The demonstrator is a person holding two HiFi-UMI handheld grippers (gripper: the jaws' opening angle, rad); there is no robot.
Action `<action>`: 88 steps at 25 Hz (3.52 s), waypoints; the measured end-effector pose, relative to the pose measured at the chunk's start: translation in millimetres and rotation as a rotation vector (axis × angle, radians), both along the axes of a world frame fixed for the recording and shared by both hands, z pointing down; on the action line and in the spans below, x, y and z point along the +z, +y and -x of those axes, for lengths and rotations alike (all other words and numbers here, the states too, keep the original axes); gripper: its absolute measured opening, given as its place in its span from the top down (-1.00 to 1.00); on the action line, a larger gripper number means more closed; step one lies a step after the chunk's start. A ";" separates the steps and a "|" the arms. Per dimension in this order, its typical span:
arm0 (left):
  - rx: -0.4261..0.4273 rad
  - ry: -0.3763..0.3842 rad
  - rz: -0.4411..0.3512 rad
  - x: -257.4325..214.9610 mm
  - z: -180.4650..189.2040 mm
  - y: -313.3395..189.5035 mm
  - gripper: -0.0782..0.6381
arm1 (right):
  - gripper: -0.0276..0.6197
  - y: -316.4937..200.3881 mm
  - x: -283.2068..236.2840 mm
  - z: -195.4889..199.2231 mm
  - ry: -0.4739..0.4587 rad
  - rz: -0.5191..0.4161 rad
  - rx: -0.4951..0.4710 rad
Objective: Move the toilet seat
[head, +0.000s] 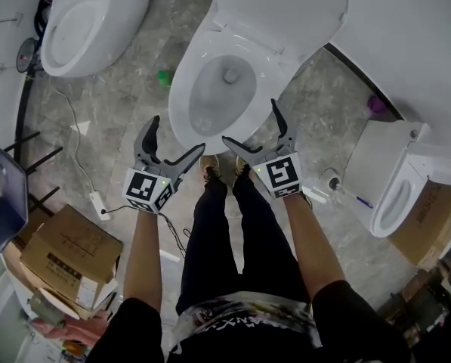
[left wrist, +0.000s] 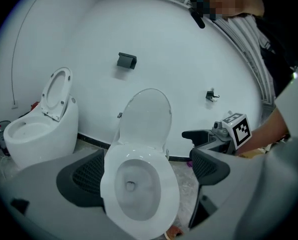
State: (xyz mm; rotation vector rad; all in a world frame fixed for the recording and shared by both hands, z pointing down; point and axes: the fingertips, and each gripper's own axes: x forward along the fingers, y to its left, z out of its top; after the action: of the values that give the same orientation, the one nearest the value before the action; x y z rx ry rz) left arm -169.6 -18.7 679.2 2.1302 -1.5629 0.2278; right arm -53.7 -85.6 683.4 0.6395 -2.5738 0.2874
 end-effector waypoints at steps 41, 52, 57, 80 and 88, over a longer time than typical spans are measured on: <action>-0.521 0.718 0.291 216.9 -11.5 80.5 -0.69 | -0.30 55.2 234.9 -65.0 -0.284 0.803 0.708; -0.715 0.650 0.435 242.5 9.9 100.1 0.27 | 0.56 53.7 235.1 -93.7 -0.268 0.837 0.844; -0.721 0.633 0.469 246.2 10.7 101.6 0.40 | 0.64 53.9 236.7 -96.6 -0.266 0.852 0.858; -0.718 0.796 0.409 209.5 14.3 101.4 0.43 | 0.74 57.9 213.4 -98.2 -0.632 1.060 0.947; -0.599 0.783 0.400 172.9 14.8 104.4 0.43 | 0.75 55.2 185.8 -99.8 -0.648 1.072 0.951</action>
State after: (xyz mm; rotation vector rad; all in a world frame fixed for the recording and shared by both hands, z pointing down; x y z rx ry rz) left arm -184.4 85.8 852.1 1.1458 -1.4148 -0.4162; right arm 46.2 -30.4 869.2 1.3614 -1.8723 2.2401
